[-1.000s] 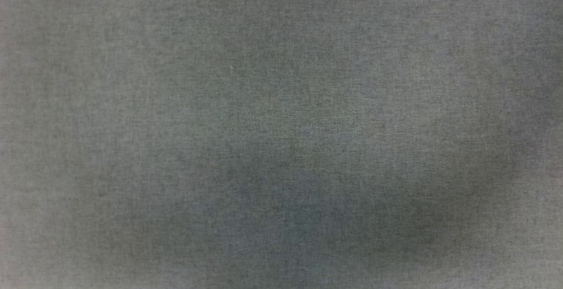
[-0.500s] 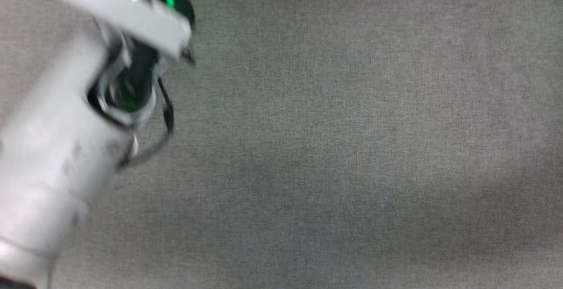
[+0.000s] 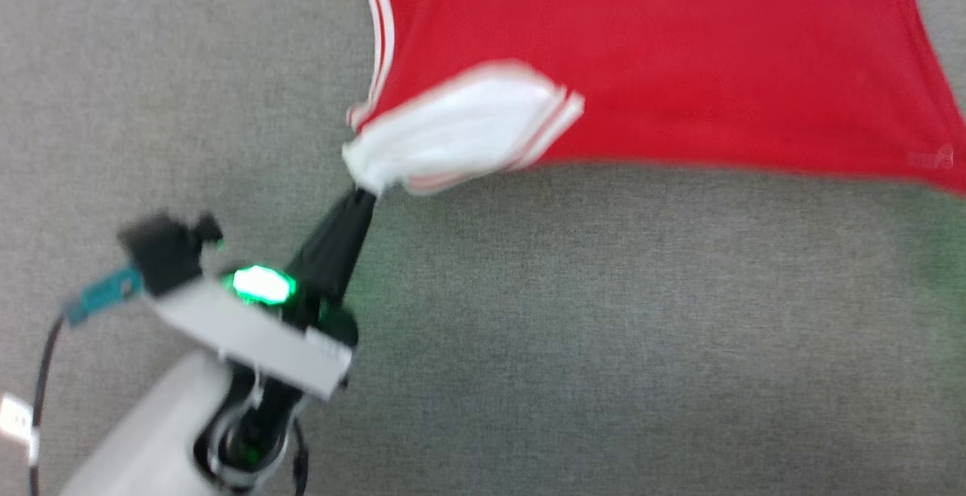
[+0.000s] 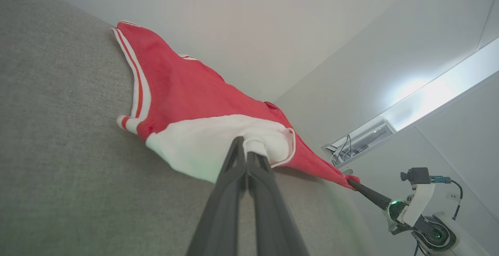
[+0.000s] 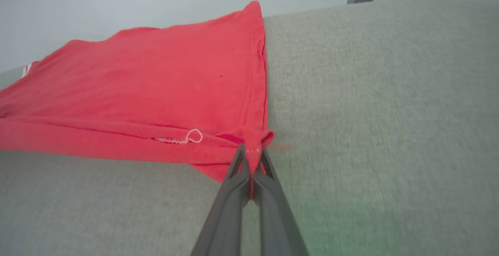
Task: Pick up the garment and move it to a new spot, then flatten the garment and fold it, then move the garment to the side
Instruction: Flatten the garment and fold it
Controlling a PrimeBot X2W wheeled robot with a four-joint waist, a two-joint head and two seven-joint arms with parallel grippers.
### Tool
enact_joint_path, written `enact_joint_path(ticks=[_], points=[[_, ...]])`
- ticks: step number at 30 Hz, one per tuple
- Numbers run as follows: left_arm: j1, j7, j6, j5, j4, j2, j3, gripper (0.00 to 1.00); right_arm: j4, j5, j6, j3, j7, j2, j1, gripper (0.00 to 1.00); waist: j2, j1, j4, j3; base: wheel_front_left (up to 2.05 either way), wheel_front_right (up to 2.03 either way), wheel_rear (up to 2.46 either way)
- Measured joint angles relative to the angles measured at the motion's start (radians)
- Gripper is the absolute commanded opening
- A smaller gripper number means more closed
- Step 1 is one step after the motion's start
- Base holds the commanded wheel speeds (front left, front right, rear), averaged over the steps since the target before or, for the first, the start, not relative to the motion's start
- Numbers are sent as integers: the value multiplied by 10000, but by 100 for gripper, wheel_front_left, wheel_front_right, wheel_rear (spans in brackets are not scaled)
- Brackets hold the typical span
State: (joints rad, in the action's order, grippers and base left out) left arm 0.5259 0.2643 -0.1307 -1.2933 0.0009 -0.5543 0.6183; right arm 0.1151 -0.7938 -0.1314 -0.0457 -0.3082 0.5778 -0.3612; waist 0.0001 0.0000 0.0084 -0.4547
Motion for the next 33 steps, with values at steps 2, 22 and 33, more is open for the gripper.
enact_joint_path(ticks=[2, 22, 33], points=[[-791, -2, 0, 272, -374, -132, -180, 0, -794, 159, 0, -568, -372, -234, 1010, 0, 0, 0, -30, 204, 0, 0, 0], [-5227, 0, 0, 1578, -3664, -773, -1737, 0, -6228, 780, 2, -3873, -3478, -3118, 5240, 0, 0, 0, -167, 1027, 0, 0, 0], [-1287, -107, 0, 1072, -1977, -297, -700, 0, -3536, 717, 2, -2602, -3672, -1912, 1552, 0, 0, 0, -135, 536, 0, 0, 0]])
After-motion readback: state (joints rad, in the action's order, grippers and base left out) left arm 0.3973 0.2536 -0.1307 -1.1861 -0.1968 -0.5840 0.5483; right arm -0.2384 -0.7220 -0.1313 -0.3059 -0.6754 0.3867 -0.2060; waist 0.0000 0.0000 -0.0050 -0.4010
